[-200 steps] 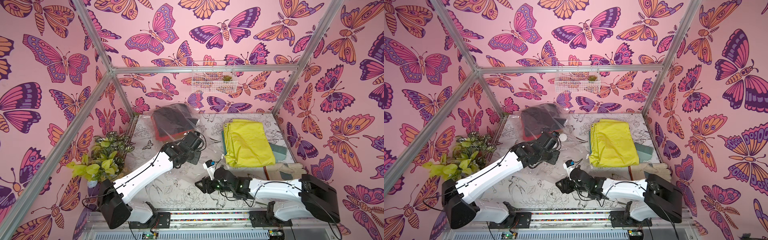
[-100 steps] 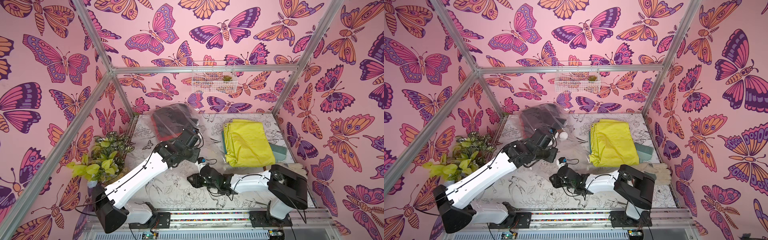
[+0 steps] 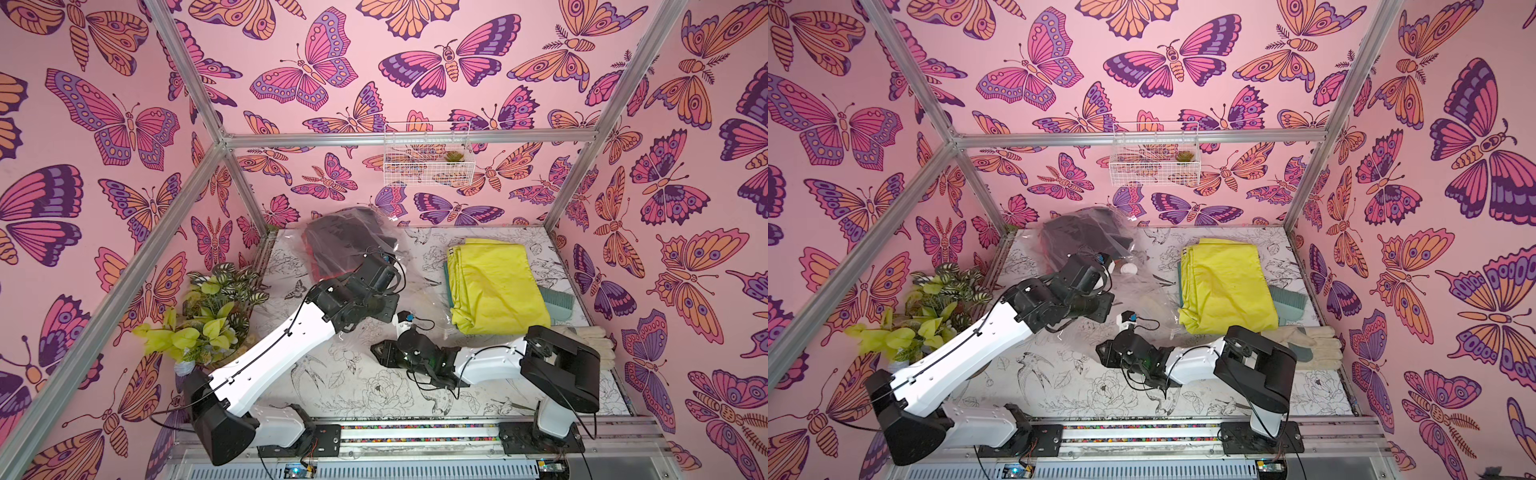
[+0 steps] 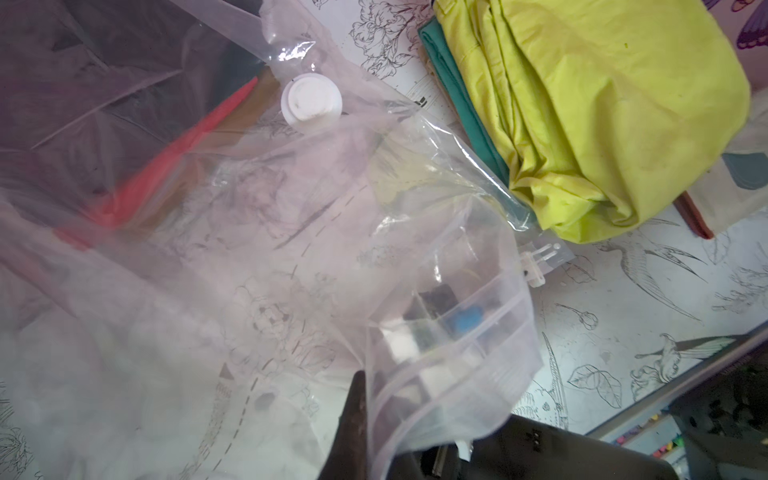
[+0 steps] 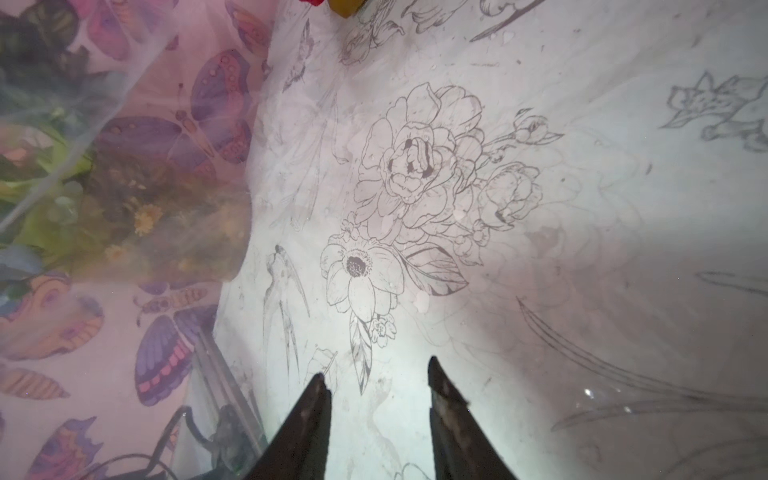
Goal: Take the trousers out of the vacuum bag
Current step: Open the vacuum bag at the center of the board, then take out the trousers from the vacuum bag.
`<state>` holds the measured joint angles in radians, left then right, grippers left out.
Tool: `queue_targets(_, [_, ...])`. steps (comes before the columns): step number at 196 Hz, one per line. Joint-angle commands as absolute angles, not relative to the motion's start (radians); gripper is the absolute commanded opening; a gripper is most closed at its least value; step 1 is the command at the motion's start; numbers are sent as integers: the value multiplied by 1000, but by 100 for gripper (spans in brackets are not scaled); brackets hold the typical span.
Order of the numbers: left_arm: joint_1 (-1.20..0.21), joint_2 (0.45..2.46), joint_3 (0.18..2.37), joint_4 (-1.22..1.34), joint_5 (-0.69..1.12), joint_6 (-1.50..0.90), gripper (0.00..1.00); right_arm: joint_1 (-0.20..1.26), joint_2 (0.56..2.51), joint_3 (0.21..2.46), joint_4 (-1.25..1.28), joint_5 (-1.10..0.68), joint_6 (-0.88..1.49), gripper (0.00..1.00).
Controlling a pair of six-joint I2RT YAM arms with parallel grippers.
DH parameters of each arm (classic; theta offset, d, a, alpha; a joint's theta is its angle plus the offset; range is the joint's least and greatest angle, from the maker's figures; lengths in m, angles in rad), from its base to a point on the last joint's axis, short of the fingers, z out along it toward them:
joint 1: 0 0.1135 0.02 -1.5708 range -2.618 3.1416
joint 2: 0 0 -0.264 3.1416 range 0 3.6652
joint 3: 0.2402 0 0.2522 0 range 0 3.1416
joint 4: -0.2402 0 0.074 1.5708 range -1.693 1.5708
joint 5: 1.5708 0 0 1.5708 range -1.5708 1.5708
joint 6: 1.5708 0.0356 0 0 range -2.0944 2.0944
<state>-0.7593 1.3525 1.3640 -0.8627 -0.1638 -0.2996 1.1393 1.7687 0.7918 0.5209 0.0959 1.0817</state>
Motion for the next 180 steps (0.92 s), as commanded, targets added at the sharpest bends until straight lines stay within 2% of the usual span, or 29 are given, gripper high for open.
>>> queue_targets(1, [-742,1382,1366,-866,-244,-294,7,1129,1749,776,540,117,1104,42])
queue_targets(41, [-713,1448,1372,-836,-326,-263,27,1124,1754,778,561,111,1109,42])
queue_targets(54, [-705,1471,1371,-835,-321,-261,40,1124,1751,775,559,107,1109,42])
queue_targets(75, [-700,1491,1354,-825,-310,-255,71,1121,1735,757,552,118,1110,42])
queue_targets(105, [-693,1520,1327,-811,-324,-246,99,1114,1715,724,562,127,1119,42])
queue_targets(170, [-661,1644,1316,-748,-303,-252,100,1112,1709,698,583,123,1122,41])
queue_targets(180, [-655,1654,1315,-728,-287,-246,94,1112,1709,691,589,126,1126,41])
